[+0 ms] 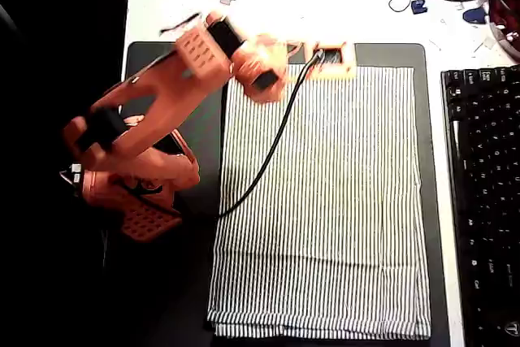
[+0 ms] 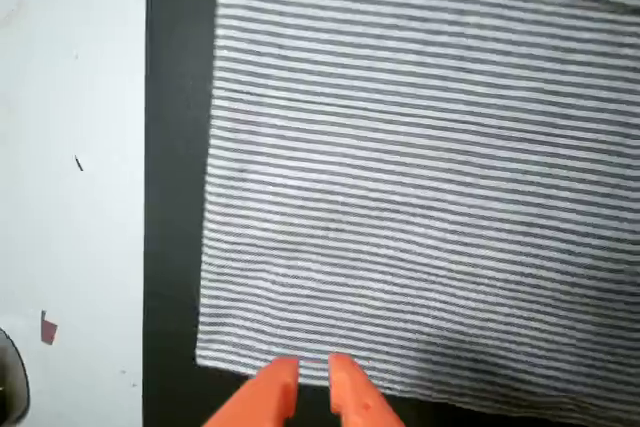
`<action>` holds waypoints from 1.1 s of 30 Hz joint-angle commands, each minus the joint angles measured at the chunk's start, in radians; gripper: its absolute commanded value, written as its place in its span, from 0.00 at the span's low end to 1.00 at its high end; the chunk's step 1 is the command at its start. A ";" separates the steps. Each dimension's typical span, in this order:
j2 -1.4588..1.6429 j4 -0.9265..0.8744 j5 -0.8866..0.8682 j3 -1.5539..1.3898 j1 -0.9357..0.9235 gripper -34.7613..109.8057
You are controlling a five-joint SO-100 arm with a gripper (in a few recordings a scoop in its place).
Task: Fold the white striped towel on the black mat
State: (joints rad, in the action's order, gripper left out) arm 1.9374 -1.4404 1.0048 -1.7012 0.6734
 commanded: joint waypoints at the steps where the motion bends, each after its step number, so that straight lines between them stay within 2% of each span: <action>1: -0.152 -0.006 -0.031 0.153 0.048 0.27; 7: -0.503 0.029 -0.057 0.365 0.060 0.30; 13: -0.726 0.121 -0.077 0.486 0.025 0.35; 19: -0.830 0.123 -0.066 0.592 0.002 0.36; 33: -0.905 0.204 -0.086 0.528 0.018 0.35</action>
State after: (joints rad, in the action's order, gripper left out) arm 1.0232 -1.2456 0.9158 -1.1750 0.6811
